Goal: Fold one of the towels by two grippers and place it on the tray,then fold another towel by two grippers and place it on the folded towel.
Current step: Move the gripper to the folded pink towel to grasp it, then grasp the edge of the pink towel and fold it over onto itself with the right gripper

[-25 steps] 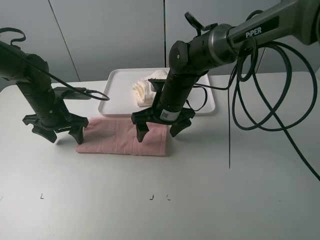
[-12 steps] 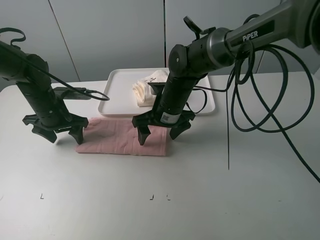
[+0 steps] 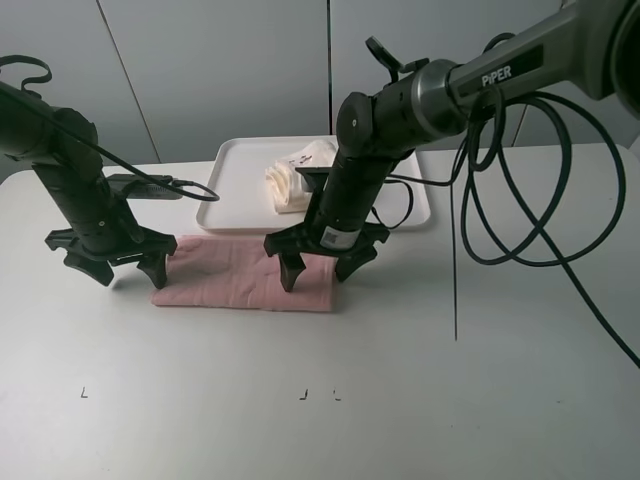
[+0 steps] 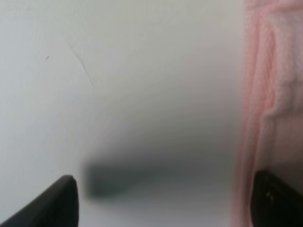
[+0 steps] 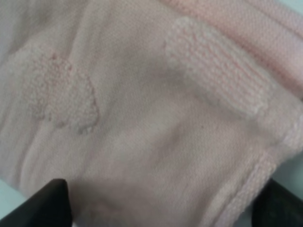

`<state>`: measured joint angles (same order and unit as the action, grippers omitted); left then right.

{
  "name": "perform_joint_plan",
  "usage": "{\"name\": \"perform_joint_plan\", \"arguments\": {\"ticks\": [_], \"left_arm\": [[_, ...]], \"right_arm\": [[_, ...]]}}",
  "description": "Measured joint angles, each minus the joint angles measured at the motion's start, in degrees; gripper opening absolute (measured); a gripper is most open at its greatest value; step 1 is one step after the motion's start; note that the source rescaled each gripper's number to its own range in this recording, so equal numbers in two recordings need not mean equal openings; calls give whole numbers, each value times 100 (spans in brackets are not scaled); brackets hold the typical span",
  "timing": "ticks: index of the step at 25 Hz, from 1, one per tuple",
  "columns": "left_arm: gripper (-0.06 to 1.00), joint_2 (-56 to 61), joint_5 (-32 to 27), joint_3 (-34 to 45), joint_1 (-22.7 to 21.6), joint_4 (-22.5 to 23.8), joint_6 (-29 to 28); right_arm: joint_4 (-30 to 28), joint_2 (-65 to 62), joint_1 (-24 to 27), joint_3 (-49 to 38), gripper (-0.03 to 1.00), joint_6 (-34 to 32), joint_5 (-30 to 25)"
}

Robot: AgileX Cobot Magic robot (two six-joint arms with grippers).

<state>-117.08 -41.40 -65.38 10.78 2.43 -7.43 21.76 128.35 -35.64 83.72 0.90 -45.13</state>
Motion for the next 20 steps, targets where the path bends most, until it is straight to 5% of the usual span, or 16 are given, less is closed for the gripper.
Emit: {"name": "perform_joint_plan", "arguments": {"ticks": [7,16,20], "left_arm": [[95,0,-12,-10,0,0,49],[95,0,-12,-10,0,-11,90],[95,0,-12,-10,0,-11,90]], "right_arm": [[9,58,10,0,4,70,141],[74,11,10,0,2,197,223],[180,-103,10,174,2,225,-137]]}}
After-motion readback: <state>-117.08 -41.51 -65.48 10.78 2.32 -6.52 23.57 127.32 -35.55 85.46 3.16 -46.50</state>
